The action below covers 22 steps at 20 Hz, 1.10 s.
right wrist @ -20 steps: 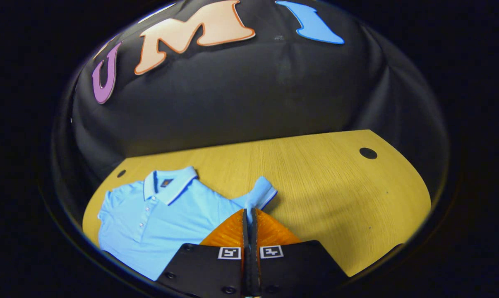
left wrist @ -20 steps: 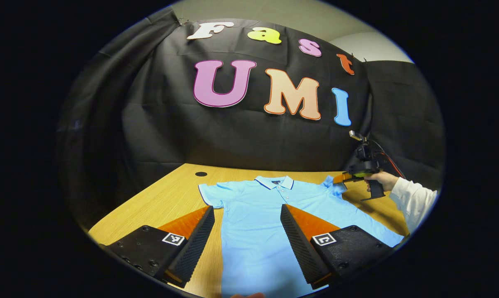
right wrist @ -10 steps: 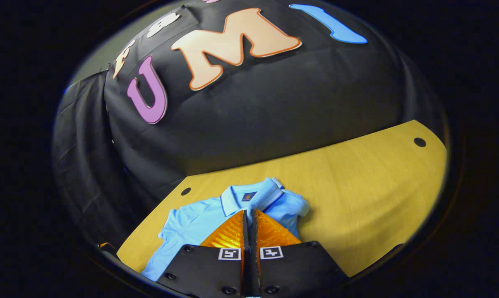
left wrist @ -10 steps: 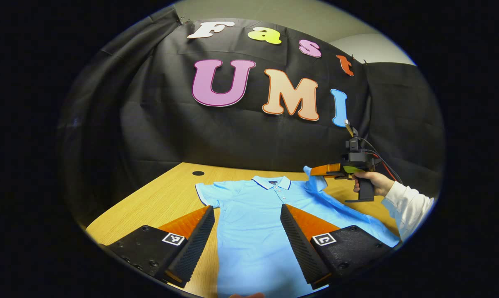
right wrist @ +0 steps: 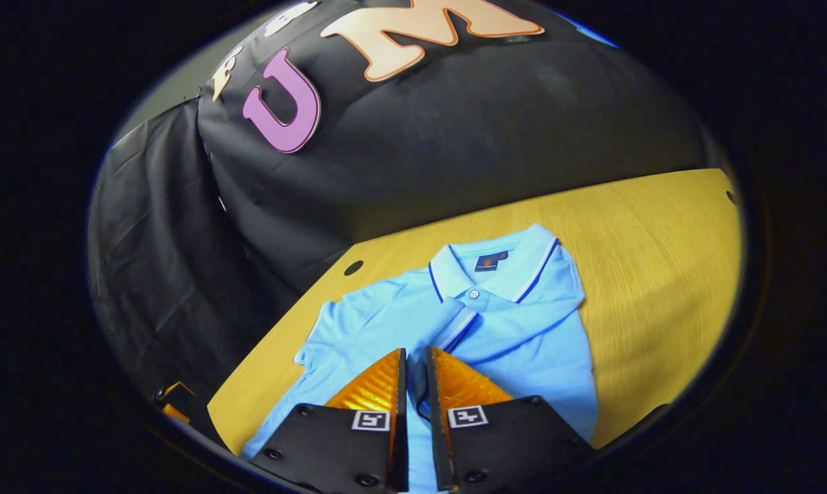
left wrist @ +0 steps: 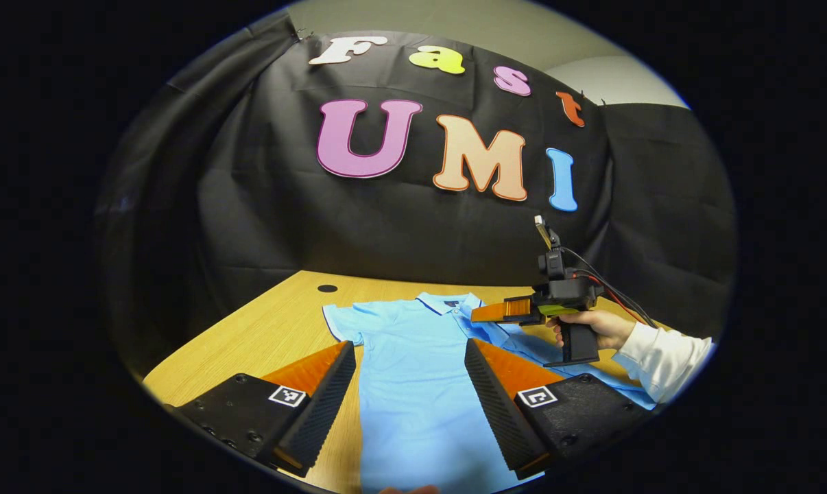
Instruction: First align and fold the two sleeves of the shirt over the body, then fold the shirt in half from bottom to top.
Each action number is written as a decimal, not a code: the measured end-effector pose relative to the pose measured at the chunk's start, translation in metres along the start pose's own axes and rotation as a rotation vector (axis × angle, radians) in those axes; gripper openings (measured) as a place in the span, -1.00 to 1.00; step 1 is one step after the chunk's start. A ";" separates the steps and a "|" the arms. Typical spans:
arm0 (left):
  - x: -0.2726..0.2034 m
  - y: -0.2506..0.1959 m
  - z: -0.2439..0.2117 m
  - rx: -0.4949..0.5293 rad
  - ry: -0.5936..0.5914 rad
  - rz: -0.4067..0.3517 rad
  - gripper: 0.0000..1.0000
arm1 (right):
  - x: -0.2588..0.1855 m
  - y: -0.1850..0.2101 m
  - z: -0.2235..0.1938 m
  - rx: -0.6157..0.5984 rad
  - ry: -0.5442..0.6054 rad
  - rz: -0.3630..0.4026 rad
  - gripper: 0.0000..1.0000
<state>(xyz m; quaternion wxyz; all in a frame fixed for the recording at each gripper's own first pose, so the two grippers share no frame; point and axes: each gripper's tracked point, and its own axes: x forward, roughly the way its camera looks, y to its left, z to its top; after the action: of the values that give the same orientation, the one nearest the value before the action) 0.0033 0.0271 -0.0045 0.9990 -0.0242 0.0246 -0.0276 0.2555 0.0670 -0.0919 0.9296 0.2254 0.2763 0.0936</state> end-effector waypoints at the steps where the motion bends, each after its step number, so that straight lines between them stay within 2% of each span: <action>1: 0.001 0.001 0.001 -0.005 -0.005 0.001 0.91 | -0.001 0.001 0.003 -0.011 0.001 0.011 -0.71; 3: 0.002 0.001 -0.002 -0.006 0.002 0.005 0.90 | -0.004 0.001 0.007 -0.005 0.021 0.043 -0.47; 4: 0.003 0.002 -0.004 -0.005 0.006 0.009 0.91 | -0.007 0.005 0.008 0.008 0.031 0.056 0.23; 6: 0.003 0.001 -0.005 -0.012 0.010 0.005 0.92 | -0.019 0.017 -0.002 0.026 0.032 0.084 0.51; 8: 0.004 0.000 -0.005 -0.018 0.009 0.000 0.92 | -0.039 0.031 0.000 0.029 0.011 0.112 0.94; 13: 0.012 0.011 -0.018 -0.055 0.040 0.011 0.90 | -0.101 0.039 0.009 -0.030 -0.103 0.125 0.95; 16: 0.018 0.028 -0.026 -0.050 0.061 0.035 0.92 | -0.155 0.031 -0.002 -0.068 -0.156 0.121 0.94; 19: 0.033 0.047 -0.028 -0.047 0.094 0.067 0.91 | -0.209 0.027 -0.016 -0.053 -0.221 0.140 0.94; 22: 0.058 0.047 -0.021 -0.049 0.129 0.048 0.91 | -0.247 0.011 -0.032 -0.063 -0.294 0.110 0.94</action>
<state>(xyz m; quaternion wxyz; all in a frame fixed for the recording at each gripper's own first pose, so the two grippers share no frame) 0.0631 0.0696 -0.0307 0.9948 -0.0462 0.0903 -0.0043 0.0322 0.0140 0.0062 0.9601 0.2221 0.1213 0.1191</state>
